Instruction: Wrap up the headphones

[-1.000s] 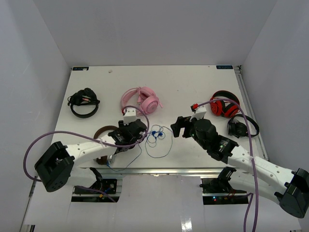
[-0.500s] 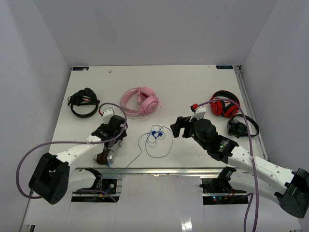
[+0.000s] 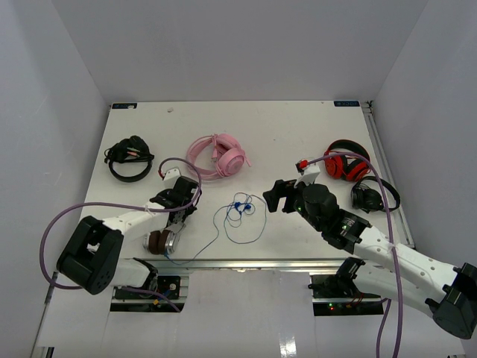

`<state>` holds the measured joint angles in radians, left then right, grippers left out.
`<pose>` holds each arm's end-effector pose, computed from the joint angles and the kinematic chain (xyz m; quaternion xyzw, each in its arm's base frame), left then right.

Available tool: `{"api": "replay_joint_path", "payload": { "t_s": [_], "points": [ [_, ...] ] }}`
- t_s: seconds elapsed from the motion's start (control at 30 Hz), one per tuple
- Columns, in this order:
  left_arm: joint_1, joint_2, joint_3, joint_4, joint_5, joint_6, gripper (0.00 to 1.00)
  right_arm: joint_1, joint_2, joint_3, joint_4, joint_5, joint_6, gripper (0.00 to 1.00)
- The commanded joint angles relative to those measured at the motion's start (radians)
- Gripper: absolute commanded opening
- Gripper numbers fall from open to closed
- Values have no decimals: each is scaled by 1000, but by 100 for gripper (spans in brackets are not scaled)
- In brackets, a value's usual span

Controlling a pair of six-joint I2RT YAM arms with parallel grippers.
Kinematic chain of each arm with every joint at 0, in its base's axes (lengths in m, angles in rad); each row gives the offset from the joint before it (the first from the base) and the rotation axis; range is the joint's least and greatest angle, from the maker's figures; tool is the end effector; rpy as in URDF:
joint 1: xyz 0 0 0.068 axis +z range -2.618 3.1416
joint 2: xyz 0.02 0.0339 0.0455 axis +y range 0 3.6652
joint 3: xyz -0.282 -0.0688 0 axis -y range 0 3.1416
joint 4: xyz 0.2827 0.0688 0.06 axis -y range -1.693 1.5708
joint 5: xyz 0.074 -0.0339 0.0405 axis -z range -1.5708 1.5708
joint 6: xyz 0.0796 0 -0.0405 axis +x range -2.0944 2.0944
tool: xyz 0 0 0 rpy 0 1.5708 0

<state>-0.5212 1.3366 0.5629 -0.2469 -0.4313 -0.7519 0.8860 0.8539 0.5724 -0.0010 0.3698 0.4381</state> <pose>0.2552 -0.1082 0.1085 -0.1659 0.9272 0.0079 0.3358 0.1901 0.1873 0.2639 -0.0669 0.7909 0.2469 0.5559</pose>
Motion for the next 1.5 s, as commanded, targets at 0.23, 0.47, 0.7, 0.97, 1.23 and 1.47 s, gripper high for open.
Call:
{"api": "replay_joint_path", "payload": {
  "t_s": [0.23,0.47,0.7,0.97,1.23,1.47],
  "points": [
    [1,-347,37,-80,171,-3,0,4,-21,-12,108,-179,-86,93],
    [-9,-459,131,-40,423,30,0,4,12,72,103,-268,-83,97],
    [-73,-561,108,32,484,-3,0,4,78,146,170,-244,63,100],
    [-268,-562,48,171,487,62,0,4,358,413,87,-277,141,96],
    [-367,-588,-57,329,480,144,0,4,434,415,80,-269,230,95],
    [-383,-609,-117,386,465,189,0,4,482,440,8,-321,298,98]
  ]
}}
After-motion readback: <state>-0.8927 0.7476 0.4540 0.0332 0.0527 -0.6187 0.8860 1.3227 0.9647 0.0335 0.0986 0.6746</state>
